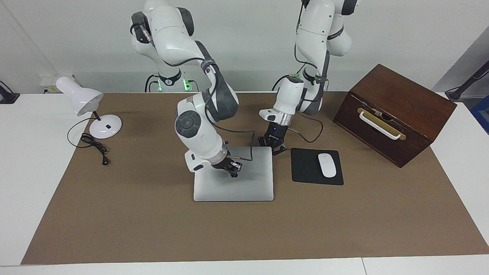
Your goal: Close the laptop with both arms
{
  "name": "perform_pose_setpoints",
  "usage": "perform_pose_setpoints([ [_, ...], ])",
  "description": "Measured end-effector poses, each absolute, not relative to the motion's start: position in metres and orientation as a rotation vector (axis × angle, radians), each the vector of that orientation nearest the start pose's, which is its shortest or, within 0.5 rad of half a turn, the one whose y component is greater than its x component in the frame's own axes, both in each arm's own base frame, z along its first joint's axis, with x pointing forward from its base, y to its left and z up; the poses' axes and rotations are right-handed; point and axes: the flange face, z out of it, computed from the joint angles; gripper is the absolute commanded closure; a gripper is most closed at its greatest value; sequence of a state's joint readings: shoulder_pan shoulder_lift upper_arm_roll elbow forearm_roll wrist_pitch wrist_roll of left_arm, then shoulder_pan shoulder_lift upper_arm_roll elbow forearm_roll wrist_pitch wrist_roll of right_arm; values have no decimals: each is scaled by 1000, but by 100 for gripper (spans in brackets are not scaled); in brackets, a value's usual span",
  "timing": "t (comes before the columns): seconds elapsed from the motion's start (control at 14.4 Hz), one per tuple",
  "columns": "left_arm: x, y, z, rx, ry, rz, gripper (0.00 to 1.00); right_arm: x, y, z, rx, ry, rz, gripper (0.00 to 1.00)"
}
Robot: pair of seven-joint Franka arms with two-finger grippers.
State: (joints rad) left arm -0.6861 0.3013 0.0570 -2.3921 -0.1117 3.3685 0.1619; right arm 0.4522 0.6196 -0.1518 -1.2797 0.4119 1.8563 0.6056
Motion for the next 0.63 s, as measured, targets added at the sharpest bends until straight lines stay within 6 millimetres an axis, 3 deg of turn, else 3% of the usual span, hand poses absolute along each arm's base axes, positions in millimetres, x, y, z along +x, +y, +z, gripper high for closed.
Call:
perform_pose_setpoints([
  [0.21, 451, -313, 272, -2943, 1032, -1065, 100, 680, 221, 439, -2883, 439, 242, 100],
  [0.42, 451, -312, 272, -2962, 1004, -1064, 100, 683, 174, 485, -3034, 226, 140, 100],
  [0.56, 451, -312, 272, -2975, 984, -1060, 100, 682, 150, 509, -3093, 101, 87, 49],
  [0.63, 451, -312, 272, -2987, 964, -1057, 100, 681, 136, 521, -3103, 58, 59, 10],
])
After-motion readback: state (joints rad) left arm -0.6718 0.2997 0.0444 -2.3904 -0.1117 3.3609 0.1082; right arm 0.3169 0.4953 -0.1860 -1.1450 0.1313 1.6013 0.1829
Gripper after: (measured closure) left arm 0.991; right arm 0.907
